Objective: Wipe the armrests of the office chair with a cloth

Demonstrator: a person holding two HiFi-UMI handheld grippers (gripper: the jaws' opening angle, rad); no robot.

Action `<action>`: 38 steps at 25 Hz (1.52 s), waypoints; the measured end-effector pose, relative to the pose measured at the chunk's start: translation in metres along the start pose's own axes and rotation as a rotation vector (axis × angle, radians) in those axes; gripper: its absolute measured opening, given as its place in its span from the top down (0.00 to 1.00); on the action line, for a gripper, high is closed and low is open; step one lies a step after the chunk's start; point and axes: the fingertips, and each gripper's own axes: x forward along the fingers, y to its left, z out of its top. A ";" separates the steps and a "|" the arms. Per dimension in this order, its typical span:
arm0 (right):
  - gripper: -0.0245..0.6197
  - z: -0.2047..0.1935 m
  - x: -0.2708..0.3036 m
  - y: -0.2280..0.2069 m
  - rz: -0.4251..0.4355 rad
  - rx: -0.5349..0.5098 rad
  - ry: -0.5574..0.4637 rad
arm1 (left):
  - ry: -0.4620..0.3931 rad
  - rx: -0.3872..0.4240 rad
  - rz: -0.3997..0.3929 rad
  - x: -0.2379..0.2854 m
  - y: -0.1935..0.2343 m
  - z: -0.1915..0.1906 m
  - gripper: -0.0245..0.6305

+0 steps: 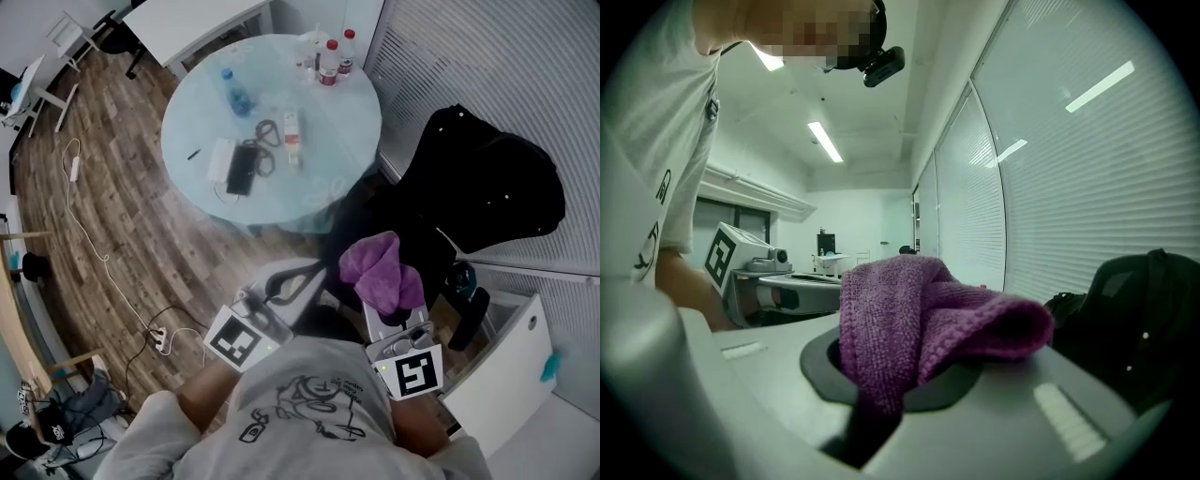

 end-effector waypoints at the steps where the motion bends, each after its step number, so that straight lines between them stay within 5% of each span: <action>1: 0.90 -0.006 0.005 -0.001 0.005 -0.003 0.004 | 0.004 0.000 -0.004 0.002 0.004 -0.006 0.96; 13: 0.90 -0.106 0.043 -0.008 0.073 0.003 0.119 | 0.046 0.014 0.015 0.021 0.040 -0.090 0.96; 28: 0.90 -0.263 0.075 -0.003 0.158 -0.005 0.287 | 0.165 -0.096 0.049 0.032 0.064 -0.229 0.96; 38: 0.90 -0.359 0.087 0.014 0.241 -0.025 0.425 | 0.194 -0.146 0.052 0.034 0.068 -0.282 0.96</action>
